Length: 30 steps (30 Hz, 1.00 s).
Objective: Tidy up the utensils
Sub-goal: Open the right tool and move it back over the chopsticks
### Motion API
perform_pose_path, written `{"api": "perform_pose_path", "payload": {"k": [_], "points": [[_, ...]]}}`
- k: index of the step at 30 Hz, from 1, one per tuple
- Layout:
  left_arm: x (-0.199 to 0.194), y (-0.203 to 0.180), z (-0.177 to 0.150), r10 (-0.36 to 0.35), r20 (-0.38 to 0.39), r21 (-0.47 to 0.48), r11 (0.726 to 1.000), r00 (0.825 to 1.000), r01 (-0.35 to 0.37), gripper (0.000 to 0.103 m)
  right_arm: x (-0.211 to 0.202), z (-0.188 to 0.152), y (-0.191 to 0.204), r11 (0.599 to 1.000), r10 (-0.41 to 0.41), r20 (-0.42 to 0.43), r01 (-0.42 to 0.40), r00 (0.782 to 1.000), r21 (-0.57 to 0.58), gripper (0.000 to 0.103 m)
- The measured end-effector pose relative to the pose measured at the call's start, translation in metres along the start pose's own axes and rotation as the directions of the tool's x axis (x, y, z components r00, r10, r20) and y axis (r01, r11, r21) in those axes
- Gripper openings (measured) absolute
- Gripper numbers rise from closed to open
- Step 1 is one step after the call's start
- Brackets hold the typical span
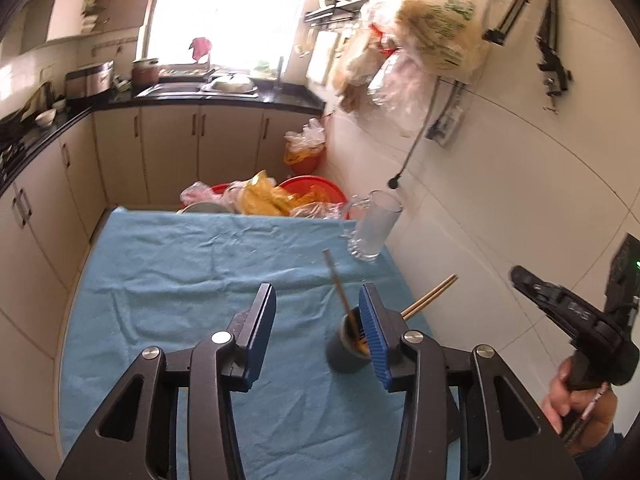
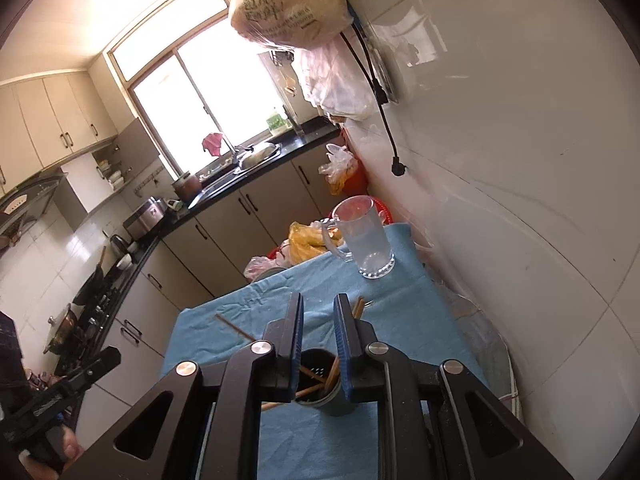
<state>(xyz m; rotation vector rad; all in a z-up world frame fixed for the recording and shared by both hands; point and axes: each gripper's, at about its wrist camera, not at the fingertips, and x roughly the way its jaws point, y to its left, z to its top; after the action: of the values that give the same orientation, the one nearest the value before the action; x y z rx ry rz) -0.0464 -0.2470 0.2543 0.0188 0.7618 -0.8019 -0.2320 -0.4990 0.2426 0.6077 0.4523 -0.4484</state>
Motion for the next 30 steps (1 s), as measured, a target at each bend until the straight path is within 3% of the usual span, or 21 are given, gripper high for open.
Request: {"api": "perform_pose_path", "payload": {"k": [3, 8, 14, 20, 30], "points": [[-0.005, 0.021, -0.012, 0.014, -0.02, -0.036, 0.999, 1.0, -0.015, 0.042, -0.01, -0.015, 0.006, 1.0, 0.012, -0.013, -0.012, 1.0, -0.004, 0.033], [-0.01, 0.047, -0.035, 0.052, -0.054, -0.068, 0.996, 0.997, -0.056, 0.043, -0.004, -0.055, 0.018, 0.999, 0.021, -0.106, -0.025, 0.994, -0.032, 0.034], [-0.015, 0.083, -0.074, 0.095, -0.109, -0.107, 0.989, 0.989, -0.107, 0.05, 0.025, -0.112, 0.039, 0.996, 0.018, -0.275, -0.04, 0.961, -0.077, 0.034], [-0.016, 0.125, -0.128, 0.131, -0.207, -0.177, 0.97, 0.969, -0.169, 0.05, 0.048, -0.165, 0.074, 0.979, 0.012, -0.414, -0.094, 0.91, -0.179, 0.034], [-0.032, 0.169, -0.177, 0.175, -0.29, -0.175, 0.957, 0.941, -0.232, 0.05, 0.073, -0.202, 0.102, 0.975, -0.022, -0.486, -0.088, 0.874, -0.203, 0.039]]}}
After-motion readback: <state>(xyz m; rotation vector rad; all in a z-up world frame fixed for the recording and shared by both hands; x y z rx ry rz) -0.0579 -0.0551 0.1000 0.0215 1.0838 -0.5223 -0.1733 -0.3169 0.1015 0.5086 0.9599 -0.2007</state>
